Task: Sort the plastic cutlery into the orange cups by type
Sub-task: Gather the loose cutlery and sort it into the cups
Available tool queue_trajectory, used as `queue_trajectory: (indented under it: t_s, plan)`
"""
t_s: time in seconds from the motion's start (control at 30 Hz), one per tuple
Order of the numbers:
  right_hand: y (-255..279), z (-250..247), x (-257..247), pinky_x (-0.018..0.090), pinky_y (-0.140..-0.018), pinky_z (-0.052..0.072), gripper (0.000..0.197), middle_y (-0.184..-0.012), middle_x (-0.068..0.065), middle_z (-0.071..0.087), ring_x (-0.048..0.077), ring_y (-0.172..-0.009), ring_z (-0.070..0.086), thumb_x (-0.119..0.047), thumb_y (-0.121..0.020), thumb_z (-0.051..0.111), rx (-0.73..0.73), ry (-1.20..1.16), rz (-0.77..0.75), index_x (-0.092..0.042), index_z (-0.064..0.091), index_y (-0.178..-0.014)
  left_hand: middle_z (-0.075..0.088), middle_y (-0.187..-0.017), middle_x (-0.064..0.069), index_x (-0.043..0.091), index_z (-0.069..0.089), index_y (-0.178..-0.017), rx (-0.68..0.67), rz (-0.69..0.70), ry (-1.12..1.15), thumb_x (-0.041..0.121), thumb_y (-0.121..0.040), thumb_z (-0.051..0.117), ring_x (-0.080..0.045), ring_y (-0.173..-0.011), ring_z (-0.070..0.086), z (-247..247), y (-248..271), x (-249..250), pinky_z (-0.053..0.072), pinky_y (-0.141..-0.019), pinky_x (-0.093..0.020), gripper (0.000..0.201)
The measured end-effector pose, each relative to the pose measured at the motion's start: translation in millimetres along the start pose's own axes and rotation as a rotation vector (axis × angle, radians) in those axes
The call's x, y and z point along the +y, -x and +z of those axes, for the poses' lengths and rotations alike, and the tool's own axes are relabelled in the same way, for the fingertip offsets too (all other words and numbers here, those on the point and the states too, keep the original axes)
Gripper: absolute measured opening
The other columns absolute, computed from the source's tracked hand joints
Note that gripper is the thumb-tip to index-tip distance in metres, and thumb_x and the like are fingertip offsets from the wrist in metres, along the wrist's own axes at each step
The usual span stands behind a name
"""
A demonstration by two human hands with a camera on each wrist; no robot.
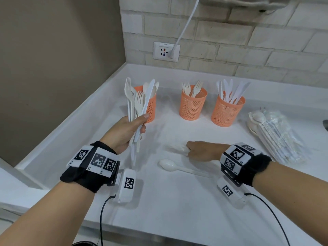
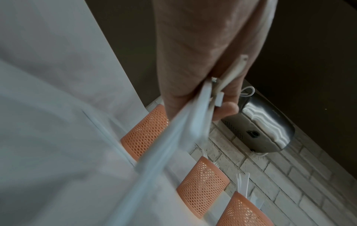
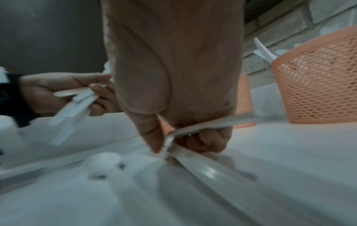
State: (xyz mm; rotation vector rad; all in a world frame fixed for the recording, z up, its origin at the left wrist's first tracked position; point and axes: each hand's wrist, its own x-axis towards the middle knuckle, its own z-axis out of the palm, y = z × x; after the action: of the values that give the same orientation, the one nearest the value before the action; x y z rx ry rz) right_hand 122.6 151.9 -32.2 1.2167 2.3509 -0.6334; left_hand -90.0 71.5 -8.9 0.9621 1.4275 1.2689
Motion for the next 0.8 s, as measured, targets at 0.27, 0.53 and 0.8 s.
queue_trajectory:
  t_s: [0.27,0.53,0.8]
  plan:
    - [9,22,-9,0.025,-0.054,0.031,0.015,-0.087,0.004,0.046,0.021,-0.077,0.044,-0.021,-0.091,0.049,0.089,0.105,-0.214,-0.011,0.037,-0.091,0.045,-0.054,0.002,0.017,0.054,-0.084,0.052,-0.01,0.033,0.029,-0.093,0.053,-0.007,-0.046,0.04,5,-2,-4,0.038,-0.058,-0.022,0.014]
    - [-3,7,-36,0.025,-0.051,0.038,0.016,-0.064,0.002,0.05,0.018,-0.054,0.047,-0.018,-0.099,0.031,0.185,-0.315,-0.183,-0.011,0.029,-0.084,0.04,-0.051,0.003,0.014,0.049,-0.074,0.146,0.042,0.206,0.011,-0.091,0.057,-0.007,-0.039,0.038,2,1,-12,0.041,-0.048,-0.021,0.019]
    - [-12,-25,-128,0.017,-0.049,0.038,0.022,-0.066,0.002,0.05,0.013,-0.058,0.05,0.001,-0.091,0.039,0.478,-0.753,-0.484,-0.011,0.046,-0.073,0.063,-0.082,-0.012,0.004,0.063,-0.099,0.222,0.047,0.241,0.032,-0.086,0.061,-0.013,-0.061,0.06,1,-3,-17,0.049,-0.055,-0.022,0.03]
